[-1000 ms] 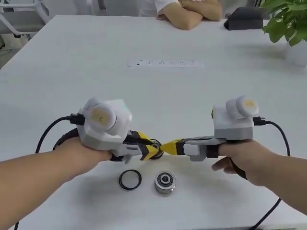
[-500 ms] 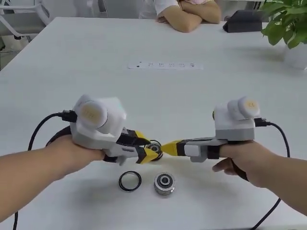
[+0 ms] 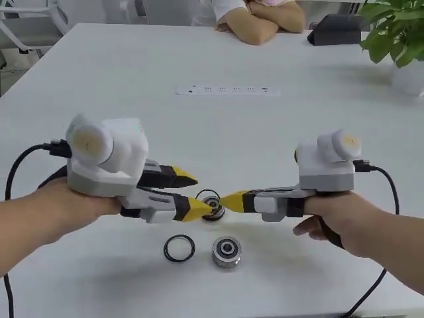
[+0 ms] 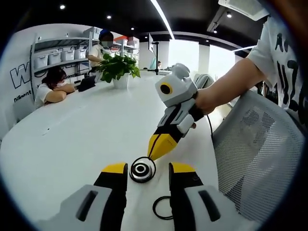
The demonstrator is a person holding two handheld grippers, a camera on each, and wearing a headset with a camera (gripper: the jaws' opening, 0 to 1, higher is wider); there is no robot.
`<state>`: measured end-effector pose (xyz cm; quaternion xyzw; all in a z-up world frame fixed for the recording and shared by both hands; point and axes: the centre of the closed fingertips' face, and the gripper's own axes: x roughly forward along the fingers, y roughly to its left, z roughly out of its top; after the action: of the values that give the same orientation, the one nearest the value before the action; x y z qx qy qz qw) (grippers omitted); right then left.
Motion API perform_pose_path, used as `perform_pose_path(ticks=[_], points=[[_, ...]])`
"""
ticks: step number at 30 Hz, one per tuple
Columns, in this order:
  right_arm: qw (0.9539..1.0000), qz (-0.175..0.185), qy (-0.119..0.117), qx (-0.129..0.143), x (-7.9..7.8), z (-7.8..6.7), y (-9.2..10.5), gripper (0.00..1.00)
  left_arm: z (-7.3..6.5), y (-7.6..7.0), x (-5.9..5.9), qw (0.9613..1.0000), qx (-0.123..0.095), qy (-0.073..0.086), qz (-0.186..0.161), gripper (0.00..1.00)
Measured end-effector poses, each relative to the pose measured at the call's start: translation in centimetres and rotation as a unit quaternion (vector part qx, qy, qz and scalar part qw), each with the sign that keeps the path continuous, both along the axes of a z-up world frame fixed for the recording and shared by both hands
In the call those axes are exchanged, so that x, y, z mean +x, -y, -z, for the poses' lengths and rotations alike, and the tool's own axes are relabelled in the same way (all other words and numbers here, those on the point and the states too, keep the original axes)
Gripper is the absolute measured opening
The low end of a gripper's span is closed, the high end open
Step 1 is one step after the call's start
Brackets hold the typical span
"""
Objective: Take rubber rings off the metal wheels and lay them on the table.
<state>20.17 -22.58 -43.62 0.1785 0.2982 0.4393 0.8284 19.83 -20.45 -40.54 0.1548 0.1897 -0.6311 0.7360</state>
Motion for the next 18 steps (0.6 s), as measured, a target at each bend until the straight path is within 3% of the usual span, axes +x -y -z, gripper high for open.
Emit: perform_pose_path(ticks=[3,7,12,18], points=[[1.0000,-0.003,0.000,0.004,-0.1,-0.3,-0.2,0.00,-0.6,-0.6,-0.3,1.0000,-0.007,0.001,-0.001,0.33],[0.9999,-0.009,0.000,0.007,-0.3,-0.5,-0.5,0.00,-1.1,-1.3,-0.8,0.9998,-0.016,-0.013,-0.006,0.38],[0.9998,-0.018,-0.001,0.009,-0.7,-0.6,-1.0,0.00,-1.5,-2.0,-1.5,0.9998,-0.015,-0.008,-0.002,0.45],[0.9995,-0.028,-0.003,0.013,-1.1,-0.8,-1.5,0.00,-2.1,-2.7,-2.1,0.9996,-0.024,-0.014,-0.007,0.51]])
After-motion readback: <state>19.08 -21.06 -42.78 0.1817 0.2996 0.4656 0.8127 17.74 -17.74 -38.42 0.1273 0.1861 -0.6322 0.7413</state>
